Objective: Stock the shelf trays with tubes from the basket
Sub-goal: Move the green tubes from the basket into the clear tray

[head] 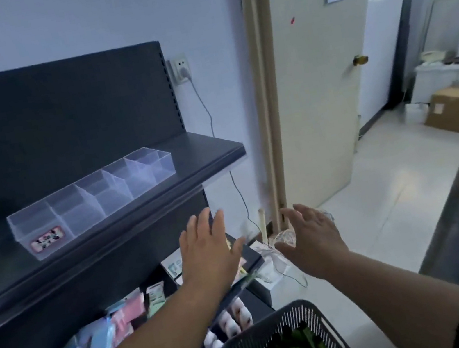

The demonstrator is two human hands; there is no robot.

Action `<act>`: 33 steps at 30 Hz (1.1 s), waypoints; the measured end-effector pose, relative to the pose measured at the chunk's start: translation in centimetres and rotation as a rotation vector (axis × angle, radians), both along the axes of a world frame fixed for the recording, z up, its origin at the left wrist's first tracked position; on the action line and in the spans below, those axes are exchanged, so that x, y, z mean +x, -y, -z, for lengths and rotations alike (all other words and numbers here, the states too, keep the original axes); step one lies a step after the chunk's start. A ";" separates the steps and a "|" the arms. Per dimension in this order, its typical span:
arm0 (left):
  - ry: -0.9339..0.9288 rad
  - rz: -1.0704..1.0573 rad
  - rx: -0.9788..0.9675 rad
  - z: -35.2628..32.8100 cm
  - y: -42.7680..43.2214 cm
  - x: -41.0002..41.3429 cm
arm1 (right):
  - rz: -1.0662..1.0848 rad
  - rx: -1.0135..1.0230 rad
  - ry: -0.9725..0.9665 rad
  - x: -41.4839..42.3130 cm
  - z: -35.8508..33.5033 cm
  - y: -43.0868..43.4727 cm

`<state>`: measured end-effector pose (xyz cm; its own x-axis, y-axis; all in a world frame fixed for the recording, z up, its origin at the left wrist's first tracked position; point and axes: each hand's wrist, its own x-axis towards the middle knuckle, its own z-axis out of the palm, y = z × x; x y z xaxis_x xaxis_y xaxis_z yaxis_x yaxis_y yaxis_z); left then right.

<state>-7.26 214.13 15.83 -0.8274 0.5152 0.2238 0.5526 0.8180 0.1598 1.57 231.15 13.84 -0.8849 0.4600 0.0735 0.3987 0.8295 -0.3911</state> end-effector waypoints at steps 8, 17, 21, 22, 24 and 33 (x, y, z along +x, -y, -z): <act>0.210 -0.019 -0.110 10.6 -6.7 0.9 | 0.075 -0.091 0.221 2.9 9.6 -8.5; 0.353 -0.016 -0.218 24.8 -7.0 -1.8 | 0.113 -0.271 0.471 3.1 23.4 -8.3; 0.463 -0.033 -0.278 33.2 -5.7 -2.2 | 0.113 -0.355 0.565 2.6 30.4 -6.7; 0.499 -0.039 -0.311 35.1 -5.2 -2.1 | 0.109 -0.370 0.591 2.5 32.2 -6.3; 0.578 -0.041 -0.366 38.8 -4.2 -2.0 | 0.093 -0.384 0.645 2.0 35.5 -5.5; 0.711 0.135 -0.484 50.5 -2.9 -2.0 | -0.022 -0.451 0.833 -0.2 47.3 -3.1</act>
<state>-9.22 217.02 -34.66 -0.6127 0.5235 -0.5921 0.5506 0.8202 0.1555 1.36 234.28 -33.48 -0.5813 0.2737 -0.7663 0.6805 0.6798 -0.2734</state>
